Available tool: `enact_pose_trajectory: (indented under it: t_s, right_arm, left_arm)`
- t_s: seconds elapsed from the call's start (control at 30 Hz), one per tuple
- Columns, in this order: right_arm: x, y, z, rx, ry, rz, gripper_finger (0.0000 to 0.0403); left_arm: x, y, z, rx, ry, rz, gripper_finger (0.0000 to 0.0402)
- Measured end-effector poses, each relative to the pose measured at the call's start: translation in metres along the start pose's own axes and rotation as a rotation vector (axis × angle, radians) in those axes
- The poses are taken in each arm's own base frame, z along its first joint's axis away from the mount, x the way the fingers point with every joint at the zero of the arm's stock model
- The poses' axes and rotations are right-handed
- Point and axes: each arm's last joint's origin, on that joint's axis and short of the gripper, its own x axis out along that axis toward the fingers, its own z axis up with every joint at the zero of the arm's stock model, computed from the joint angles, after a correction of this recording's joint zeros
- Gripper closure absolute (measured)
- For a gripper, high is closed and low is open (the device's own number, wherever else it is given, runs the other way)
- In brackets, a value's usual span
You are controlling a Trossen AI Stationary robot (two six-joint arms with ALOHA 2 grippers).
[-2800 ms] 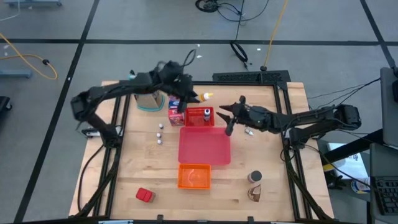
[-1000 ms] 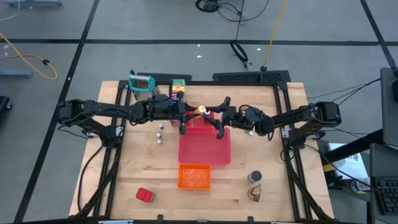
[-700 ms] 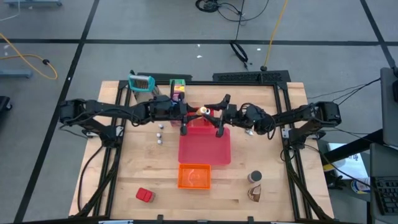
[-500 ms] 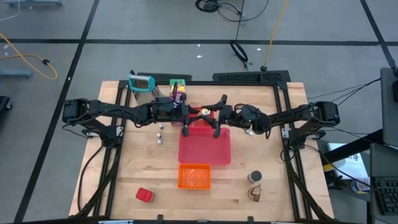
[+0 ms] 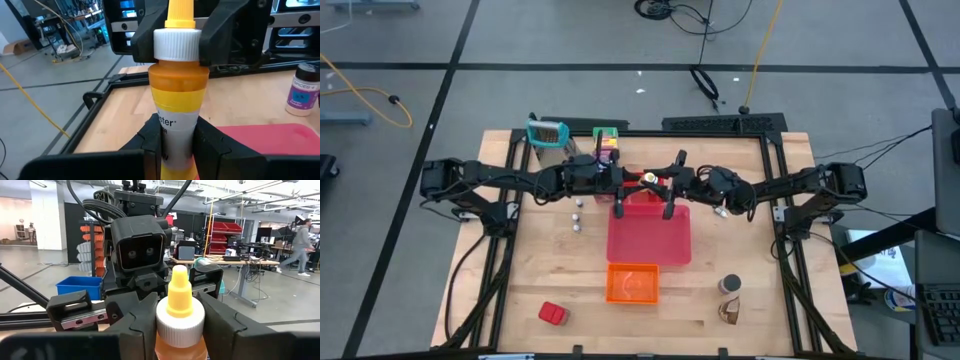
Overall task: Pick & Place Kitchen Items
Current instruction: Put the yellow food coloring bottle into the red bin
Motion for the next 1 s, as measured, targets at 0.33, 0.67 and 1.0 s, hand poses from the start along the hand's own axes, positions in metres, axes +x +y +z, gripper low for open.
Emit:
enact_pose_trajectory:
  t_s: [0.33,0.67,1.0]
  right_arm:
    - [0.000,-0.001,-0.003,-0.003,0.028,-0.002,0.0293]
    - [0.000,-0.013,-0.013,0.014,0.122,-0.033,0.0293]
    - [-0.001,-0.014,-0.022,0.005,0.214,-0.032,0.0293]
  left_arm:
    - [0.000,0.001,-0.001,0.001,0.021,0.037,0.0321]
    - [-0.003,0.003,-0.002,0.023,0.060,0.087,0.0248]
    - [-0.026,0.007,0.009,0.026,0.135,0.183,0.0241]
